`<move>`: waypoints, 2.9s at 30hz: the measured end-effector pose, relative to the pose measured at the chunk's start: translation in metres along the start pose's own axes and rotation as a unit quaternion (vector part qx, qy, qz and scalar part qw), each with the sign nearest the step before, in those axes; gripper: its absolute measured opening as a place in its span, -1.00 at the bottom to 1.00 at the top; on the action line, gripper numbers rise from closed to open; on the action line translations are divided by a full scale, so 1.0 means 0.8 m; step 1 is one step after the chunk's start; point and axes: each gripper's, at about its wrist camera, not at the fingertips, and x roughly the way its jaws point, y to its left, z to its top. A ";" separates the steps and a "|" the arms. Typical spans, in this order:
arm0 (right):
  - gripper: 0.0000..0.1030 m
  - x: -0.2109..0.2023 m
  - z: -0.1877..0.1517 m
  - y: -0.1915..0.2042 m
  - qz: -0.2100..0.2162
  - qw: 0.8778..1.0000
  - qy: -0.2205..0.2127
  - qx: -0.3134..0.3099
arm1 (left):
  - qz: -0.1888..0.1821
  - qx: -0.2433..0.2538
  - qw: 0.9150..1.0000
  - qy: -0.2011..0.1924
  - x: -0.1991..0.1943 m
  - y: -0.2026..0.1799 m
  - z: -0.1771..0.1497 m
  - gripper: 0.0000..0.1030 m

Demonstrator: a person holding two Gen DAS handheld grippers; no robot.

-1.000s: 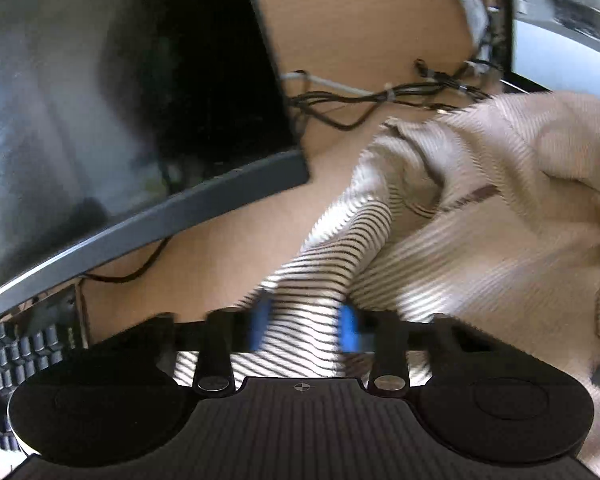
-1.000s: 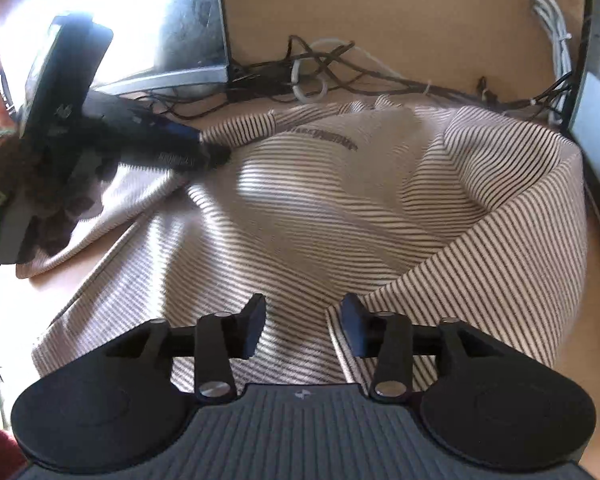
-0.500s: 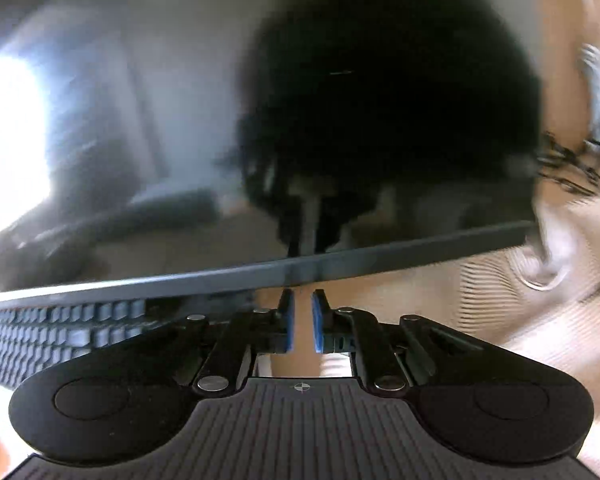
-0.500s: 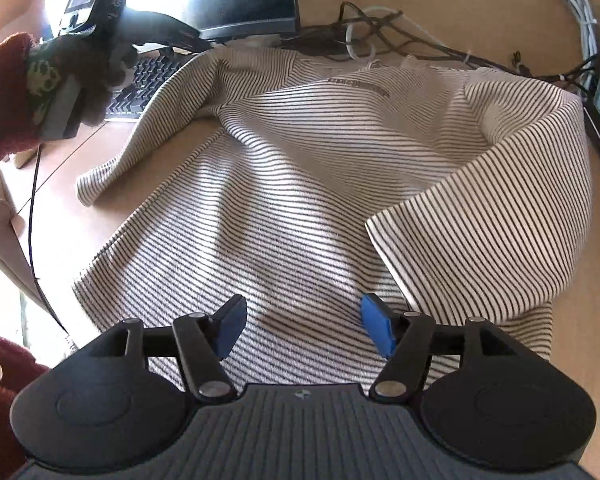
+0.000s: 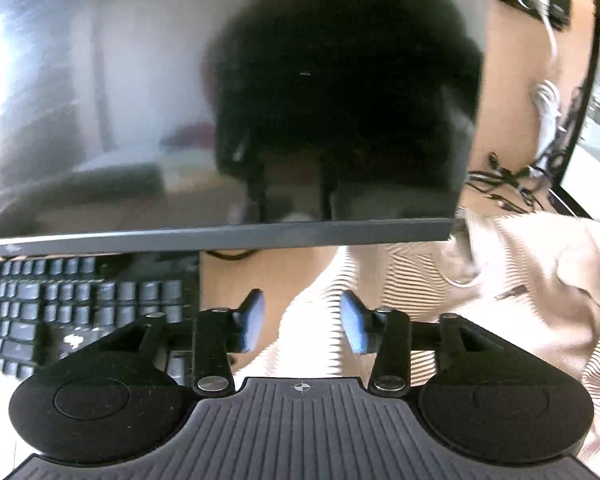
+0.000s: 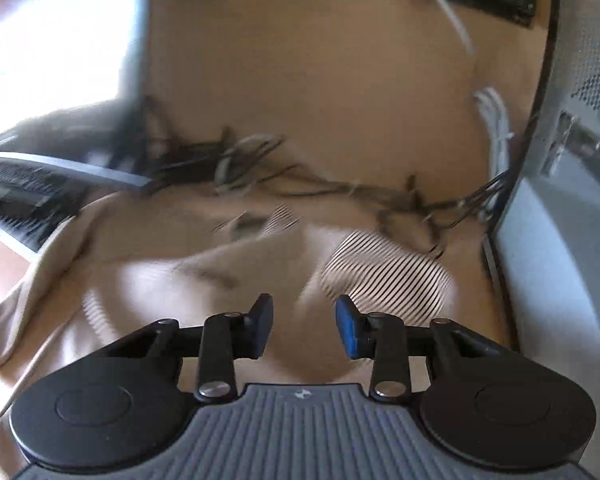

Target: Fold clothes

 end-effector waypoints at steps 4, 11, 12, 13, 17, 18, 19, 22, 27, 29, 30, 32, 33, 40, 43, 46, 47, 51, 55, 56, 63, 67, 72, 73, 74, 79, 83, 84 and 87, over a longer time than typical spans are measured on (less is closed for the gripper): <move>-0.33 0.028 0.017 -0.016 -0.026 1.000 -0.002 0.012 | -0.010 0.009 1.000 0.007 0.019 -0.002 0.005 0.21; -0.01 0.079 0.039 -0.017 0.001 1.000 0.010 -0.014 | -0.036 0.036 0.998 0.024 0.061 -0.015 0.018 0.40; 0.02 0.088 0.042 -0.014 -0.001 1.000 0.009 -0.020 | -0.033 0.042 0.998 0.028 0.069 -0.019 0.017 0.45; 0.03 0.096 0.045 -0.011 -0.003 1.000 0.008 -0.025 | -0.028 0.047 0.998 0.031 0.077 -0.022 0.017 0.45; 0.06 0.144 0.051 0.000 -0.003 0.998 0.025 -0.050 | 0.000 0.063 0.997 0.038 0.099 -0.026 0.013 0.23; 0.09 0.157 0.051 0.002 -0.003 0.998 0.034 -0.061 | 0.007 0.068 0.997 0.041 0.103 -0.026 0.012 -0.05; 0.11 0.169 0.050 0.004 -0.002 0.997 0.044 -0.071 | 0.011 0.070 0.997 0.042 0.105 -0.026 0.011 -0.25; -0.85 0.184 0.044 0.011 0.024 0.993 0.069 -0.094 | 0.019 0.073 0.996 0.038 0.110 -0.024 0.009 -0.47; -1.00 0.146 0.051 0.008 -0.016 0.993 0.007 -0.120 | 0.025 0.046 0.998 0.034 0.111 -0.016 0.009 -0.49; -1.00 0.150 0.061 -0.018 -0.067 0.994 0.011 -0.087 | 0.032 0.038 0.998 0.036 0.113 -0.013 0.008 -0.48; -1.00 0.150 0.063 -0.029 -0.075 0.995 0.017 -0.065 | 0.034 0.034 0.998 0.038 0.114 -0.013 0.009 -0.46; -0.95 0.138 0.060 -0.043 -0.038 0.999 0.032 -0.014 | 0.031 0.020 0.999 0.039 0.112 -0.013 0.009 -0.37; -0.94 0.130 0.056 -0.046 -0.018 0.999 0.038 0.001 | 0.030 0.009 0.999 0.039 0.109 -0.013 0.010 -0.28; -0.19 0.056 -0.019 -0.002 0.049 0.997 0.058 -0.009 | -0.016 -0.041 0.999 0.015 0.030 -0.048 -0.017 0.18; -0.01 0.037 -0.052 0.008 0.067 0.993 0.094 0.003 | -0.103 -0.033 0.993 0.040 0.006 -0.074 -0.052 0.35; 0.13 0.026 -0.078 0.029 0.057 0.993 0.102 -0.020 | -0.150 -0.025 0.985 0.080 0.016 -0.093 -0.086 0.35; 0.15 0.019 -0.082 0.033 0.058 0.992 0.107 -0.024 | -0.150 -0.022 0.985 0.083 0.016 -0.097 -0.095 0.38; 0.15 -0.017 -0.104 0.038 0.068 0.989 0.128 -0.034 | -0.167 0.002 0.980 0.108 -0.012 -0.098 -0.112 0.36; -0.06 -0.043 -0.111 0.032 0.075 0.985 0.151 -0.027 | -0.188 -0.004 0.973 0.131 -0.043 -0.092 -0.131 0.36; -0.27 -0.049 -0.103 0.029 0.076 0.986 0.147 -0.017 | -0.192 -0.007 0.972 0.136 -0.050 -0.091 -0.135 0.37; -0.35 0.013 0.016 0.035 0.159 0.983 0.073 0.050 | -0.162 -0.037 0.980 0.109 -0.069 -0.074 -0.129 0.48; -0.34 0.099 0.035 0.064 0.142 0.984 0.100 0.031 | -0.082 -0.018 0.995 0.050 -0.063 -0.057 -0.095 0.54; -0.93 0.128 0.031 0.079 0.188 0.972 0.126 0.057 | -0.017 0.010 1.000 0.021 -0.030 -0.042 -0.057 0.72; -0.93 0.113 0.044 0.077 0.197 0.973 0.099 0.059 | -0.014 0.013 1.000 0.023 -0.022 -0.039 -0.053 0.73; -0.93 0.098 0.057 0.075 0.206 0.974 0.072 0.062 | -0.015 0.012 0.999 0.025 -0.015 -0.037 -0.050 0.73; -0.92 0.079 0.105 0.069 0.202 0.979 0.020 0.020 | -0.024 0.017 0.999 0.043 0.018 -0.032 -0.041 0.77; -0.78 0.088 0.092 0.057 0.124 0.992 0.025 -0.003 | -0.011 0.033 0.997 0.067 0.047 -0.034 -0.044 0.51; -0.75 0.077 0.088 0.045 0.113 0.993 0.017 0.010 | -0.009 0.038 0.997 0.072 0.052 -0.034 -0.044 0.46; -0.27 0.034 0.069 0.015 0.082 0.996 -0.002 0.022 | -0.019 0.042 0.996 0.081 0.064 -0.035 -0.045 0.45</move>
